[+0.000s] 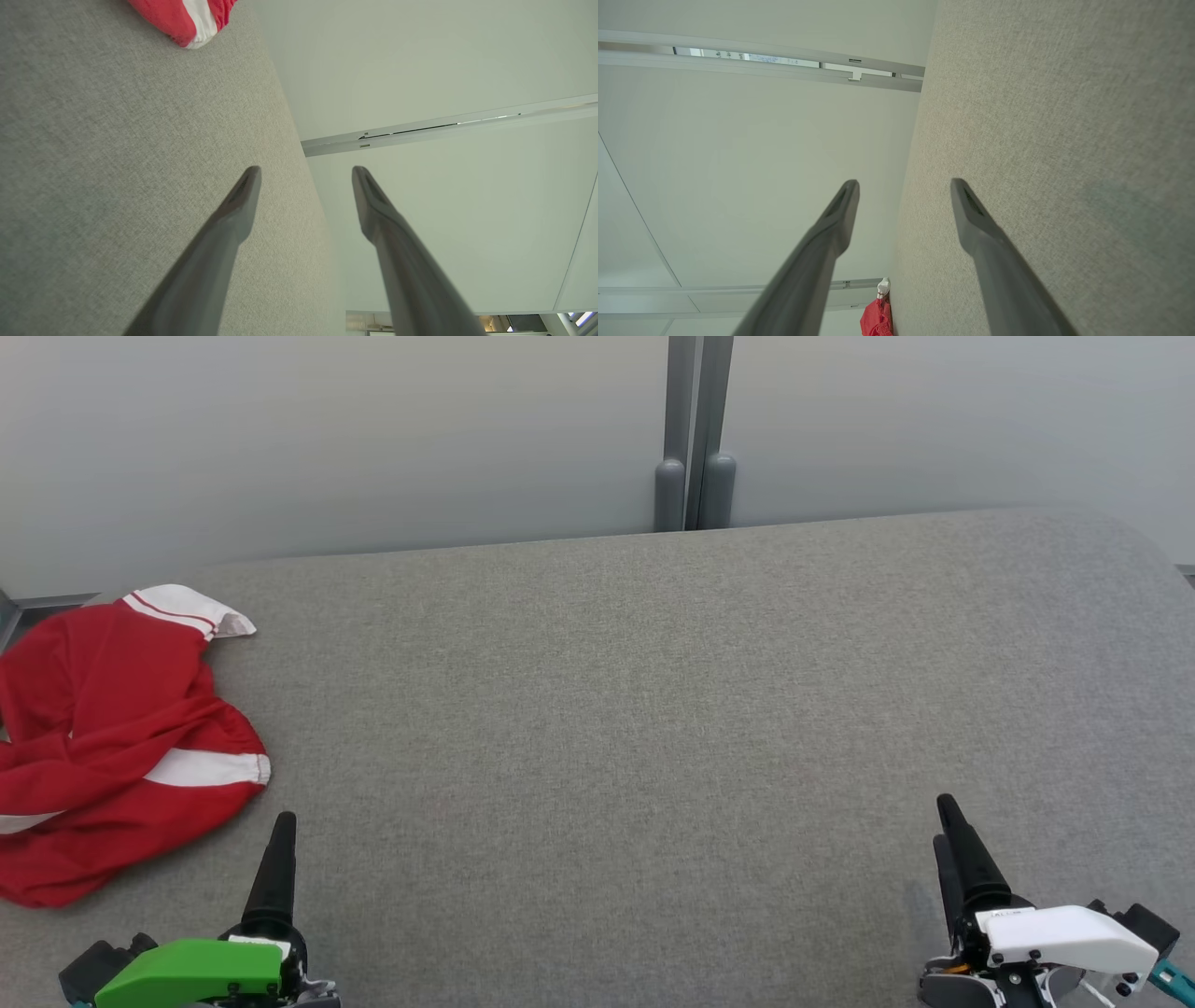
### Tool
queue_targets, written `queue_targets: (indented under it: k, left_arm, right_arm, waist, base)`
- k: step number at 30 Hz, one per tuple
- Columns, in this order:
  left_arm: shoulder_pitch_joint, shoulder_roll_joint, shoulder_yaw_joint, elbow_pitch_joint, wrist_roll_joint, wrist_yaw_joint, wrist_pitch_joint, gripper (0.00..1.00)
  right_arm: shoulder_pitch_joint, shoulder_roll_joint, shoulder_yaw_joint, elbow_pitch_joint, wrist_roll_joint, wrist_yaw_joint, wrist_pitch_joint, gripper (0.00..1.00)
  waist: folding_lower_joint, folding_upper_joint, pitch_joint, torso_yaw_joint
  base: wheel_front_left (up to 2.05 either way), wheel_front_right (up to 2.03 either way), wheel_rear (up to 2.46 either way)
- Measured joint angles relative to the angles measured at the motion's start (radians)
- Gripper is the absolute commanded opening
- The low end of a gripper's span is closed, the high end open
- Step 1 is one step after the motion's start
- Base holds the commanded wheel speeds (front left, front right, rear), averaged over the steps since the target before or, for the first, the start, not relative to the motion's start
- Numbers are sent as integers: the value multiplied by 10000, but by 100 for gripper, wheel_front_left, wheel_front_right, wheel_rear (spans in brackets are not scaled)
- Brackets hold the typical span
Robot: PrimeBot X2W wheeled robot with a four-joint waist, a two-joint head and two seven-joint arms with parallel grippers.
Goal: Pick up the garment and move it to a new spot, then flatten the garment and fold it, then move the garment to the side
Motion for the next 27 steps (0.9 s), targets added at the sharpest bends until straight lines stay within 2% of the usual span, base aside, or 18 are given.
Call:
queue_targets:
  k: [9,13,27]
  left_arm:
    - [15,8,-196,-90,1697,190,-424,100]
    - [38,10,-330,-111,2475,230,-617,100]
    - [143,134,-792,-148,5271,395,-1183,100]
  right_arm:
    - [-373,-12,244,462,-1753,0,-253,100]
    - [-556,-17,94,738,-3037,0,-355,100]
    - [-851,-31,128,1053,-6431,0,-495,100]
  waist:
    - [0,0,-49,21]
    - [0,0,-77,34]
    - [0,0,-198,72]
  base:
    - [0,0,0]
    - [0,0,0]
    - [0,0,0]
